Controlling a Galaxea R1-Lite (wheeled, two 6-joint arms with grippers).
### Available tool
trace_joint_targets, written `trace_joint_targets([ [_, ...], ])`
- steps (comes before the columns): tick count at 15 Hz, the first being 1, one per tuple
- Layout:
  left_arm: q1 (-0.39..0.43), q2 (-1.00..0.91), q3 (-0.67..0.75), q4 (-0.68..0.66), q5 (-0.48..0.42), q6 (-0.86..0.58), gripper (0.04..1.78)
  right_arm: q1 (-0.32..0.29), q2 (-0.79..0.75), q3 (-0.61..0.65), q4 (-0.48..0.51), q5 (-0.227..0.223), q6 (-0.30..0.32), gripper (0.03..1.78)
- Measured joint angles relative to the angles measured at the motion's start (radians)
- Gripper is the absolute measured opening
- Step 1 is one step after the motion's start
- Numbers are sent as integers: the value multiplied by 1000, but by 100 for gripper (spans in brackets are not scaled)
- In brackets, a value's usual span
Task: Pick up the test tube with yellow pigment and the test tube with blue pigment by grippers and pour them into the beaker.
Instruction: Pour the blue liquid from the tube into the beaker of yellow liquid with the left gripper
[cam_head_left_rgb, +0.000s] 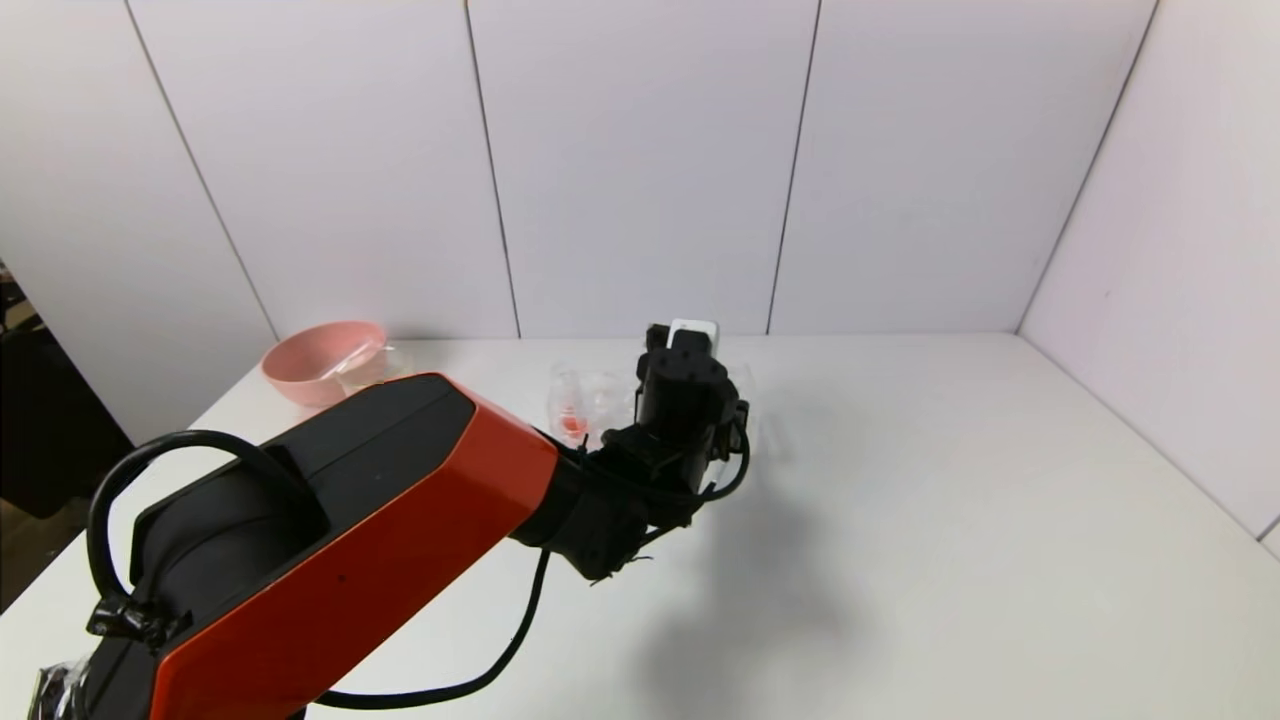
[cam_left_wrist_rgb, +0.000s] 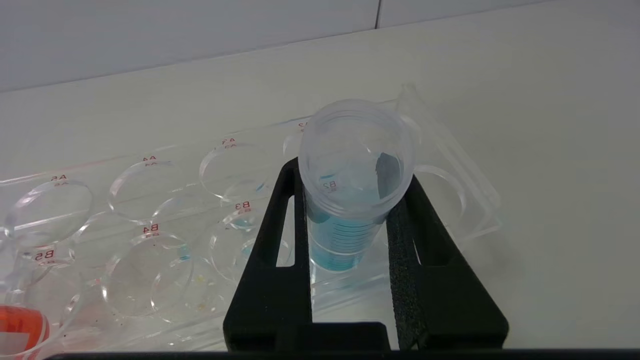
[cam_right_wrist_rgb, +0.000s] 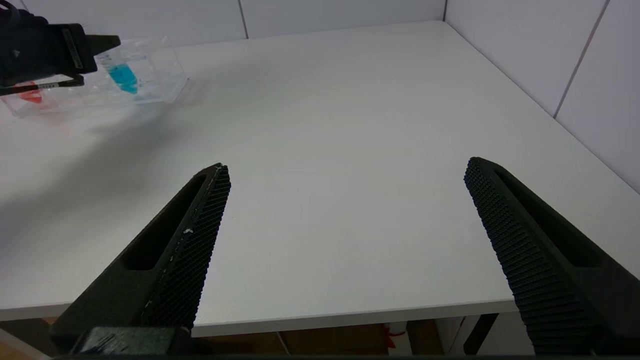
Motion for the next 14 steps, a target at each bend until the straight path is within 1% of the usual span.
trace_joint_targets([
  [3, 0, -19, -24, 51, 4, 0, 45, 0, 0, 0, 0, 0, 0, 171],
  [10, -2, -62, -131, 202, 7, 9, 45, 0, 0, 0, 0, 0, 0, 171],
  [14, -5, -69, -177, 250, 6, 13, 45, 0, 0, 0, 0, 0, 0, 171],
])
